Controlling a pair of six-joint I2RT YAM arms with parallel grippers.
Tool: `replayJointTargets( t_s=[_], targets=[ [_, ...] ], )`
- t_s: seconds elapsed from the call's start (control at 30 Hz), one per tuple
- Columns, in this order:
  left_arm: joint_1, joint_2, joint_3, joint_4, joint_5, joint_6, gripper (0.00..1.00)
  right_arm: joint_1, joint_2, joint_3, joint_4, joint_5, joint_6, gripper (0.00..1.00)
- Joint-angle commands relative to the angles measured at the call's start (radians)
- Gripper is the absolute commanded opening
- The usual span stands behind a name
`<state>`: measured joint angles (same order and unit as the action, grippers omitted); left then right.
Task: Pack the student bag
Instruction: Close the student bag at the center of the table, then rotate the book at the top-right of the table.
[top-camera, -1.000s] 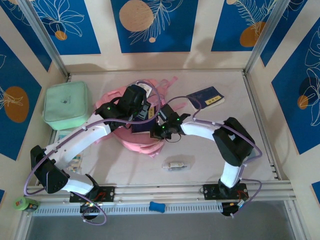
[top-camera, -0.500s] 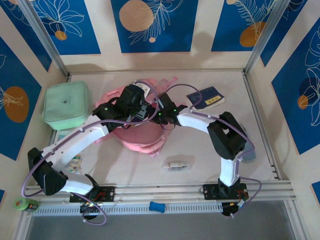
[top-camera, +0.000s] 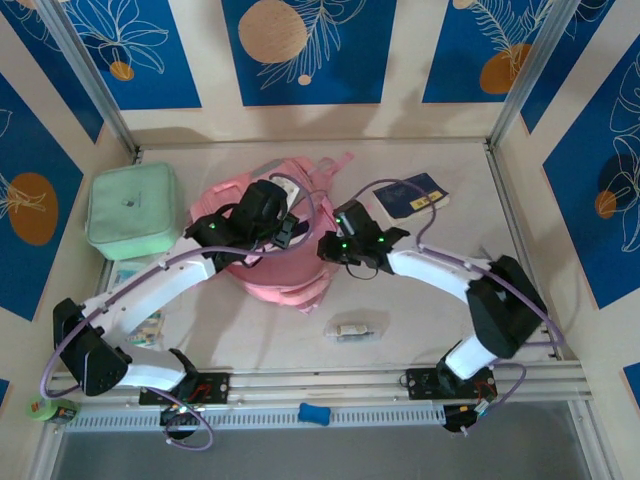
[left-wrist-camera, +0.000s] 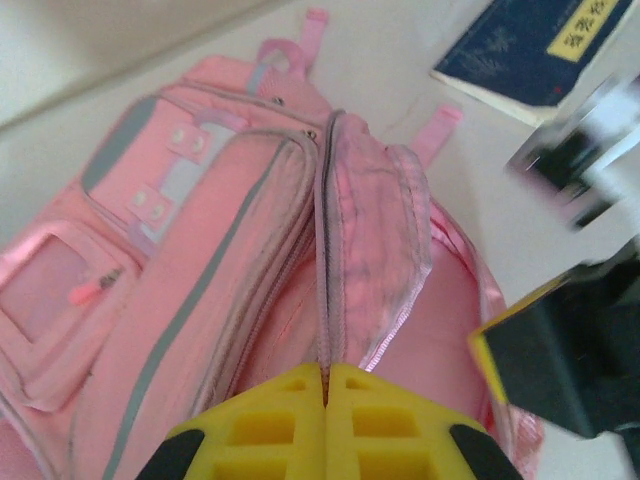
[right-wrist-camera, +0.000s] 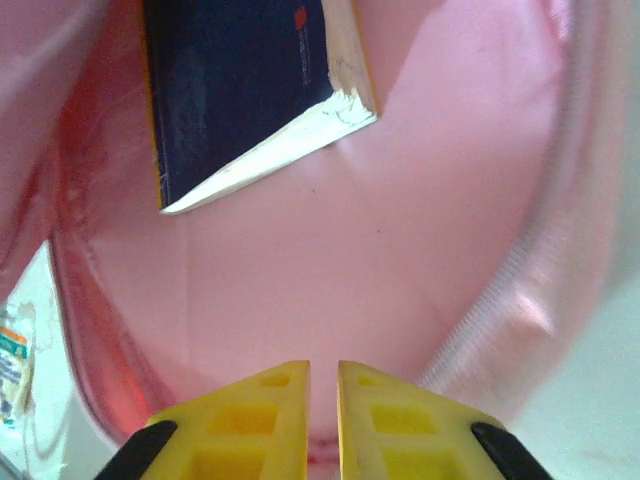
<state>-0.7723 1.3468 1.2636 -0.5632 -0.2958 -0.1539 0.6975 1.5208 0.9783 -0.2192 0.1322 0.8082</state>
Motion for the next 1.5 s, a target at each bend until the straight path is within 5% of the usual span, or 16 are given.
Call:
replayJointTargets(
  t_s=[0.0, 0.27, 0.43, 0.67, 1.17, 1.47],
  targets=[
    [0.005, -0.029, -0.043, 0.021, 0.061, -0.051, 0.00, -0.035, -0.095, -0.053, -0.118, 0.040, -0.030, 0.23],
    [0.001, -0.073, -0.222, 0.127, 0.223, -0.209, 0.00, -0.208, -0.220, -0.082, -0.283, -0.016, -0.062, 0.48],
    [-0.014, -0.080, -0.329, 0.230, 0.342, -0.352, 0.33, -0.329, -0.206, -0.057, -0.340, -0.059, -0.089, 0.56],
    [-0.101, -0.056, -0.415, 0.441, 0.345, -0.491, 0.48, -0.431, -0.126, -0.020, -0.337, -0.063, -0.062, 0.63],
    [-0.175, 0.122, -0.341, 0.570, 0.268, -0.541, 0.52, -0.446, 0.197, 0.187, -0.368, 0.079, 0.049, 0.85],
    [-0.174, 0.206, -0.268, 0.552, 0.255, -0.512, 0.53, -0.514, 0.335, 0.314, -0.362, 0.132, 0.058, 0.83]
  ],
)
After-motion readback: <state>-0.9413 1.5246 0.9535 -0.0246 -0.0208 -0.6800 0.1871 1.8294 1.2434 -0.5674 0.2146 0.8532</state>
